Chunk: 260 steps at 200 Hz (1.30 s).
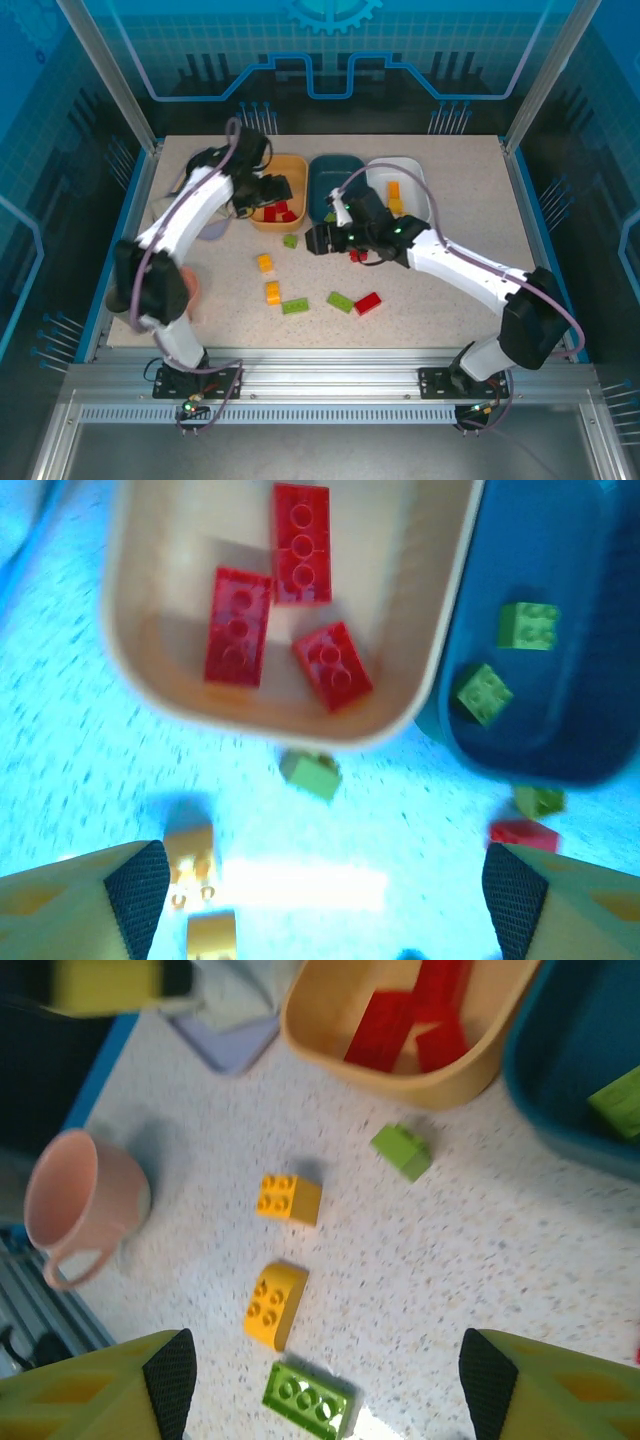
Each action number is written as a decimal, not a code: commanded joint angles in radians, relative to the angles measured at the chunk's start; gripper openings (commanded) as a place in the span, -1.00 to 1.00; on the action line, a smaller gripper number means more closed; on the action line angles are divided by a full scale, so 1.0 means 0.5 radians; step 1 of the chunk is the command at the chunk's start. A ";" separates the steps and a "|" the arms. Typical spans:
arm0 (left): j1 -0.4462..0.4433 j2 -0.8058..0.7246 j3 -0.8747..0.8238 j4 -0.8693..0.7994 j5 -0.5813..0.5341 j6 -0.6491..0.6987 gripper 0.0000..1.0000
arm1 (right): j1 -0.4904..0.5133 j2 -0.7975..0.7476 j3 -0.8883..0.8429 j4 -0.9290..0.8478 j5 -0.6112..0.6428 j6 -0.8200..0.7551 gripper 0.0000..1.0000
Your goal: Sort the legos into containers by color
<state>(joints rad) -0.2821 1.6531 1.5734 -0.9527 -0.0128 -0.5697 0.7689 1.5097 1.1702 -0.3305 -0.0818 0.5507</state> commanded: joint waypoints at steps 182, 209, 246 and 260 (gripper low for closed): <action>-0.006 -2.289 -1.332 -0.493 0.061 -0.625 0.75 | 0.470 1.746 1.723 -0.807 0.452 0.006 0.41; -0.006 -2.289 -1.279 -0.530 0.069 -0.583 0.74 | 0.466 1.860 1.860 -0.929 0.552 0.028 0.37; -0.006 -2.291 -1.268 -0.544 0.063 -0.576 0.74 | 0.460 1.946 1.956 -0.941 0.543 0.016 0.10; -0.006 -2.288 -1.272 -0.532 0.065 -0.582 0.74 | 0.456 1.989 2.015 -0.971 0.544 0.008 -0.13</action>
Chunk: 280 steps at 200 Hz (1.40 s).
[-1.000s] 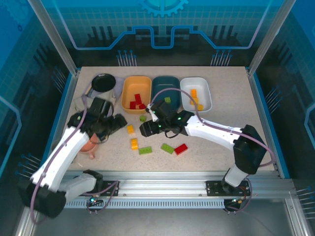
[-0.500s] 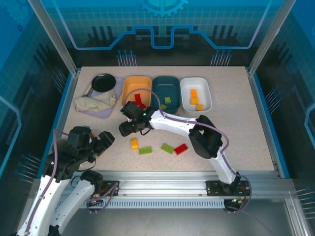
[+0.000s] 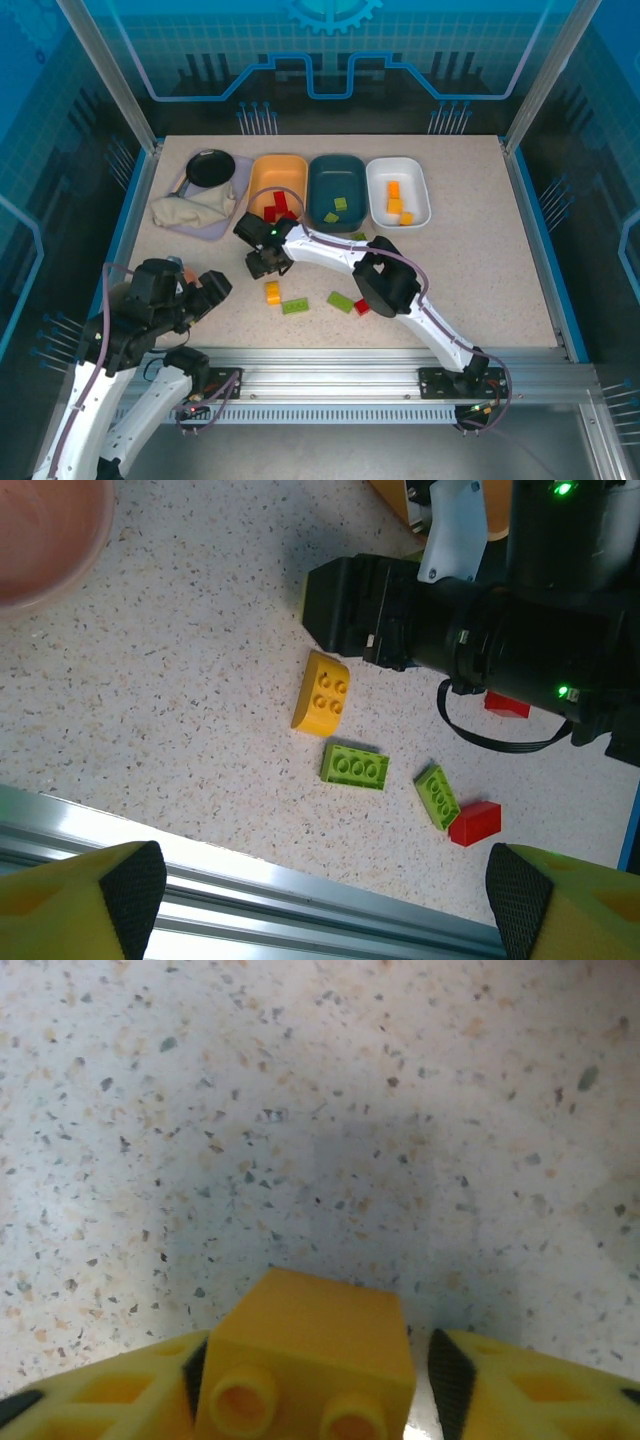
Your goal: Sort the legos into containers by color
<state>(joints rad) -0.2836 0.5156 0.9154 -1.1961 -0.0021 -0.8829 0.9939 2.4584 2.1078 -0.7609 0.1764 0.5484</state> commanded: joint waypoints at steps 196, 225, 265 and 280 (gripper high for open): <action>-0.530 1.710 0.534 1.583 0.442 -0.001 0.71 | -1.412 -0.906 -0.691 -0.273 -0.140 -0.201 -0.52; -0.540 1.789 0.597 1.533 0.453 0.032 0.72 | -1.465 -0.833 -0.808 -0.222 -0.232 -0.136 -0.51; -0.561 1.801 0.587 1.499 0.444 0.029 0.71 | -1.485 -0.721 -0.814 -0.162 -0.274 -0.131 -0.49; -0.566 1.798 0.580 1.486 0.443 0.032 0.71 | -1.487 -0.677 -0.785 -0.181 -0.254 -0.120 -0.46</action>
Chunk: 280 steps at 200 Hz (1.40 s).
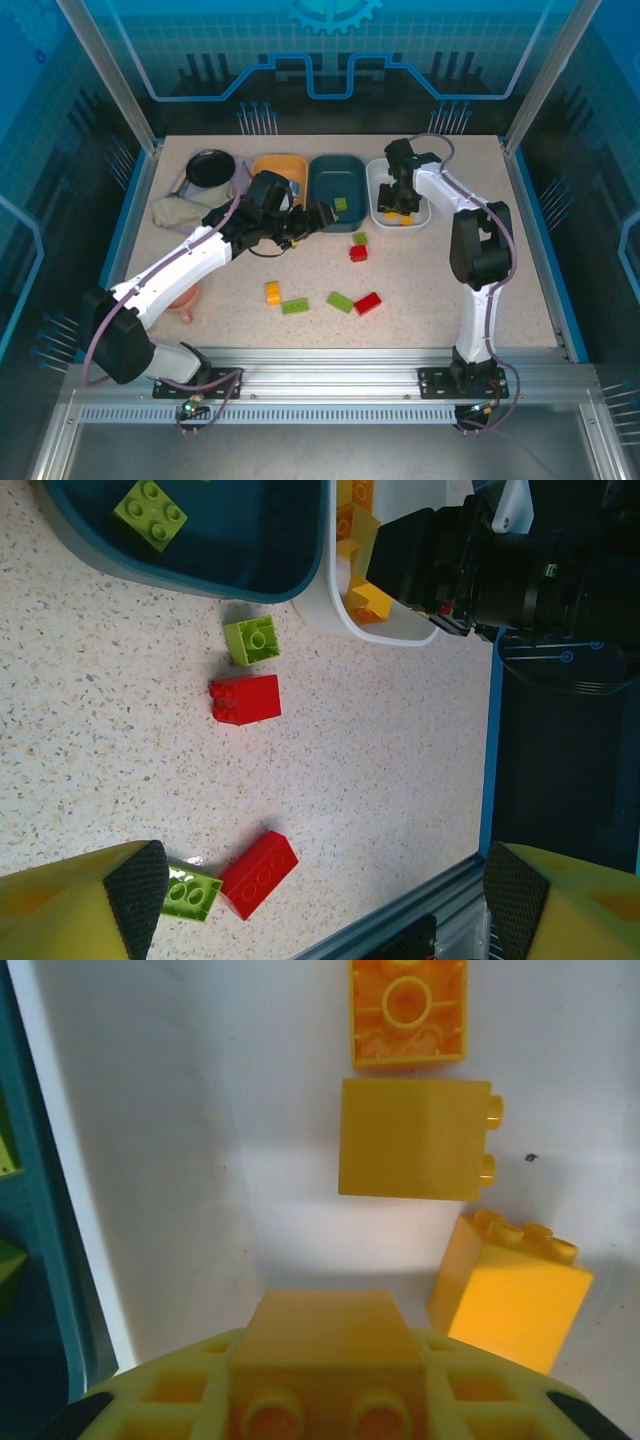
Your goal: Sort the legos into containers by color
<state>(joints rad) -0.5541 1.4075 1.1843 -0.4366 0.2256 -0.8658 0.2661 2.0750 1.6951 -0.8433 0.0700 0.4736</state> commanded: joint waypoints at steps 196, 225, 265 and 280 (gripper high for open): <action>-0.422 1.329 1.312 -1.100 -0.507 -0.072 0.77 | 0.106 -1.923 -1.351 0.462 -0.441 -0.218 0.67; -0.463 1.657 1.673 -1.310 -0.570 -0.095 0.78 | 0.107 -2.269 -1.582 0.380 -0.539 -0.133 0.73; -0.471 1.891 1.870 -1.404 -0.611 -0.095 0.78 | 0.105 -2.469 -1.742 0.379 -0.575 -0.021 0.76; -0.469 1.943 1.898 -1.378 -0.600 -0.076 0.72 | 0.103 -2.498 -1.767 0.396 -0.566 0.011 0.76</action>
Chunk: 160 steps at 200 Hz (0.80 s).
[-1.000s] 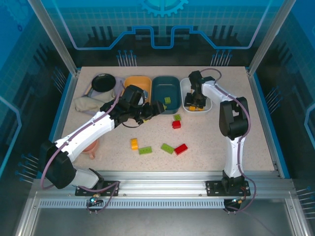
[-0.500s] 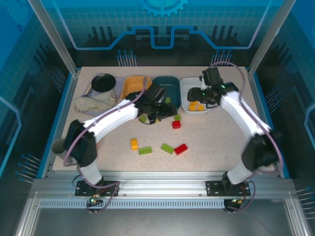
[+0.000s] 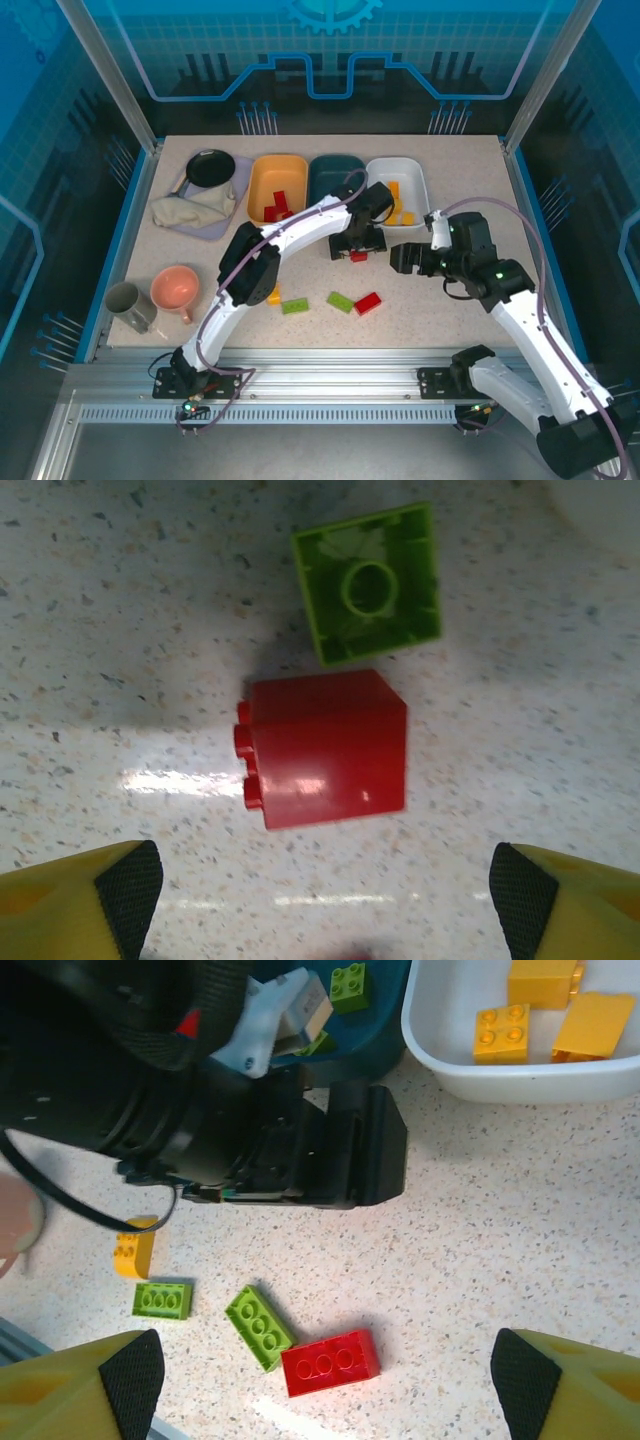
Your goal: Sort the legos into containers by color
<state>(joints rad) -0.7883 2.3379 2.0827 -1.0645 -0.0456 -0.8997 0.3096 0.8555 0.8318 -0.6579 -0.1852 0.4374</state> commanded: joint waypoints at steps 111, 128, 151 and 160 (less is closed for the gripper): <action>0.000 0.152 0.115 -0.034 -0.172 0.136 -0.32 | 0.010 -0.039 -0.007 0.032 -0.071 0.116 0.73; 0.002 0.002 0.020 -0.031 -0.203 0.128 -0.34 | 0.011 -0.025 0.043 0.009 -0.080 0.074 0.71; 0.026 -0.294 -0.187 0.001 -0.216 0.129 -0.35 | 0.013 -0.014 0.126 -0.004 -0.119 -0.002 0.70; 0.053 -0.411 -0.256 -0.001 -0.208 0.130 -0.35 | 0.016 -0.009 0.157 0.015 -0.151 -0.021 0.69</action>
<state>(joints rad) -0.7845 2.3367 2.0201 -1.0550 -0.1207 -0.8459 0.3096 0.8513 0.8394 -0.6582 -0.2119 0.4694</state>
